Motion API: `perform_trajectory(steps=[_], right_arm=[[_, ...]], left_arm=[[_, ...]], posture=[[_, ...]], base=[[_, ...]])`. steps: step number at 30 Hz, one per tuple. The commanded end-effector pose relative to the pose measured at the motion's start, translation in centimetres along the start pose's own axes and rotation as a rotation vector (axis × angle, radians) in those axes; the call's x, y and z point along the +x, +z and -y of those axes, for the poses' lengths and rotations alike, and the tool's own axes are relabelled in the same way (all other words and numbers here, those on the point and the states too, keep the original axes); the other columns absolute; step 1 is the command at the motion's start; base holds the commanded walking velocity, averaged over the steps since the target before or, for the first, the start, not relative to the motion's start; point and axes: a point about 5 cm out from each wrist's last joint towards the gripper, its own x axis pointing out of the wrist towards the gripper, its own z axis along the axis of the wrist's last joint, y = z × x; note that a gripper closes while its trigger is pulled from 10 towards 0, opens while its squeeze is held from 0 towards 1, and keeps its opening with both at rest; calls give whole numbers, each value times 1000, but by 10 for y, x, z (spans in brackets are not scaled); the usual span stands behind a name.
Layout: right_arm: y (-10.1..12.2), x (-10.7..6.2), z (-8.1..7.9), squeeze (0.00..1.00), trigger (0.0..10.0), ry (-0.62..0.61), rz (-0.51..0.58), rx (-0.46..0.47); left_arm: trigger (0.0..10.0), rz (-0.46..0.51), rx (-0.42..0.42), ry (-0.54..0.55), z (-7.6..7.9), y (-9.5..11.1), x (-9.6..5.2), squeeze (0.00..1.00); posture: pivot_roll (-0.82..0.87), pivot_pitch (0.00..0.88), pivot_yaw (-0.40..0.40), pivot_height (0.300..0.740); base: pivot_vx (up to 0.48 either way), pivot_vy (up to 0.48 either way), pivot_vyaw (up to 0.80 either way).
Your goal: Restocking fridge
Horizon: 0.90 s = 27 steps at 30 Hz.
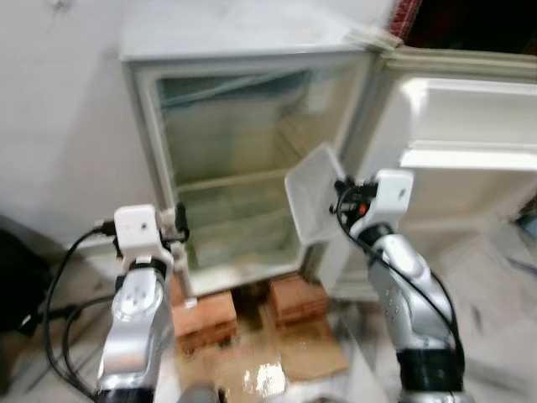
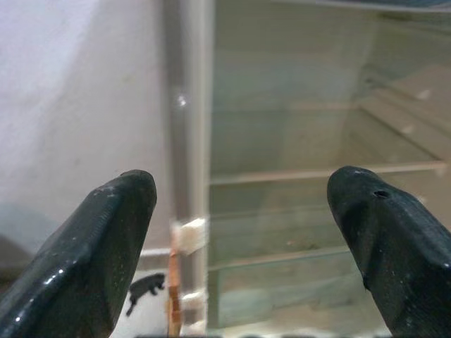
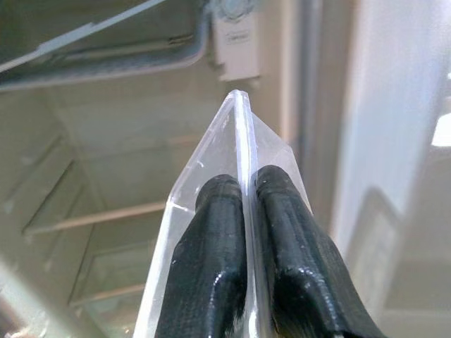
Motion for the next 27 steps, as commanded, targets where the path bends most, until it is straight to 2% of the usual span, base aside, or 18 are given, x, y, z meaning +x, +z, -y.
perform_trajectory(steps=[1, 12, 21, 27], right_arm=[[4, 1, 5, 0, 10000, -15, 11, -3], [5, 3, 5, 0, 10000, 0, 11, 8], [6, 3, -1, 0, 10000, 47, 19, -8], [6, 4, 0, 0, 10000, 49, 17, -9]], left_arm=[[10000, 6, -3, -19, 6, 1, 0, 0], [10000, 6, -3, -13, 6, 1, 0, 0], [10000, -13, 5, 21, 3, -1, 0, 0], [10000, -14, 11, 26, 3, -1, 1, 0]], posture=[[55, 0, -45, 740], [53, 0, -46, 740], [54, 0, -46, 740], [51, 0, -46, 740]], base=[[398, 0, 0], [396, 0, 0], [0, 0, 0], [0, 0, 754]])
